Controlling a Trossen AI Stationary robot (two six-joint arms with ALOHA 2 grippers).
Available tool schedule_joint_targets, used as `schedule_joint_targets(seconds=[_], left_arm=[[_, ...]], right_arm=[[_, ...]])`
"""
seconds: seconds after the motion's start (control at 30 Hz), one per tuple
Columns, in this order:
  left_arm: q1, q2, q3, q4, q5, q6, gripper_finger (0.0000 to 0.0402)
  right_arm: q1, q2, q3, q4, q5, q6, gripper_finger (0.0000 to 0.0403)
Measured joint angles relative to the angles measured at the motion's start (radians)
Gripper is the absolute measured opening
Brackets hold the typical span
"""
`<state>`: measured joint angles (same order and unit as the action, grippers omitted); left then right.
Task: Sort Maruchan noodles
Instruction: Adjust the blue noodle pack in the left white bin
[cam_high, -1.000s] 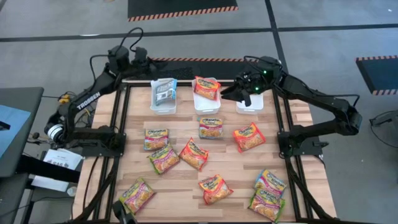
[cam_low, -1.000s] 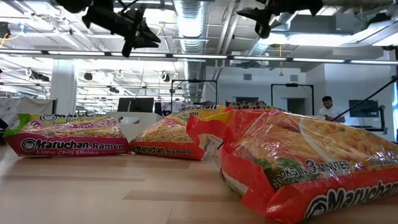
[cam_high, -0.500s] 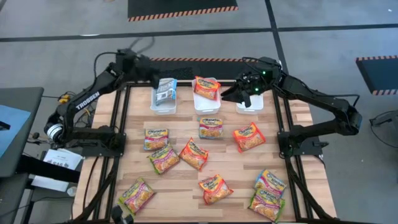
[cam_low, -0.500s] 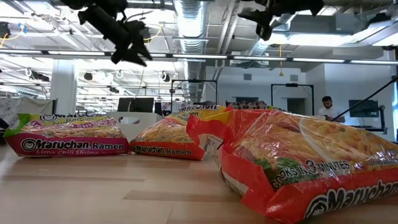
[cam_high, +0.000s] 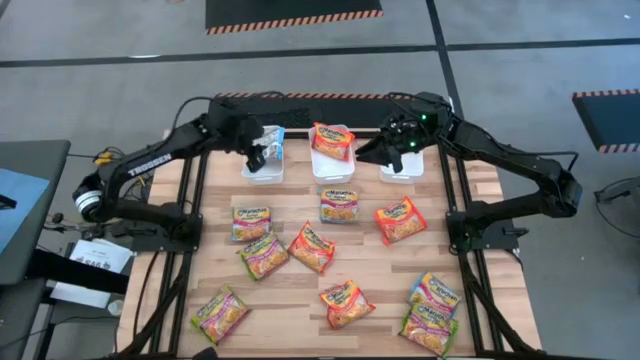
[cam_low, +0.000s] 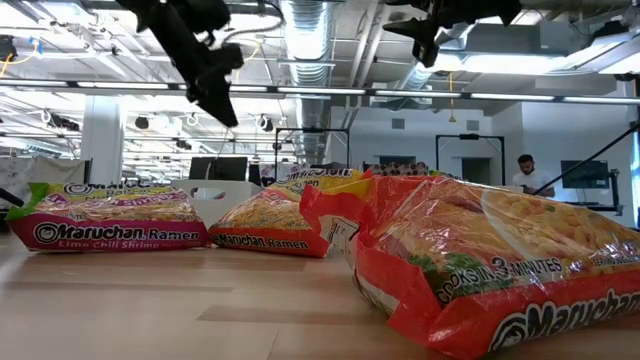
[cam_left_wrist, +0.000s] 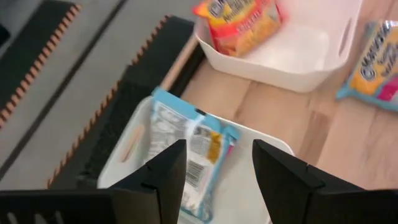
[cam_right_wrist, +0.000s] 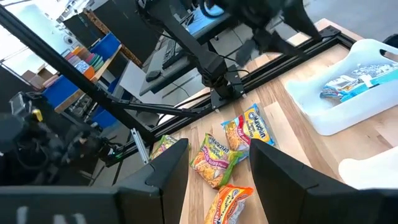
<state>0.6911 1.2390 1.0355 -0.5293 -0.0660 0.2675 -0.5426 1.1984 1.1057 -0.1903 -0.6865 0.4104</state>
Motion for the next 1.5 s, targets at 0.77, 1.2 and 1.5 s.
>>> schedule_joint_targets(seconds=[0.77, 1.2, 1.5], left_arm=[[-0.019, 0.377, -0.002, 0.048, -0.065, -0.025, 0.0171], [-0.037, 0.341, -0.001, 0.038, -0.211, -0.071, 0.0171], [-0.040, 0.345, -0.001, 0.091, -0.182, -0.044, 0.0171]], right_arm=[[0.000, 0.000, 0.000, -0.038, 0.007, 0.000, 0.0195], [0.000, 0.000, 0.000, -0.038, 0.007, 0.000, 0.0195], [0.000, 0.000, 0.000, -0.037, 0.010, 0.000, 0.0195]])
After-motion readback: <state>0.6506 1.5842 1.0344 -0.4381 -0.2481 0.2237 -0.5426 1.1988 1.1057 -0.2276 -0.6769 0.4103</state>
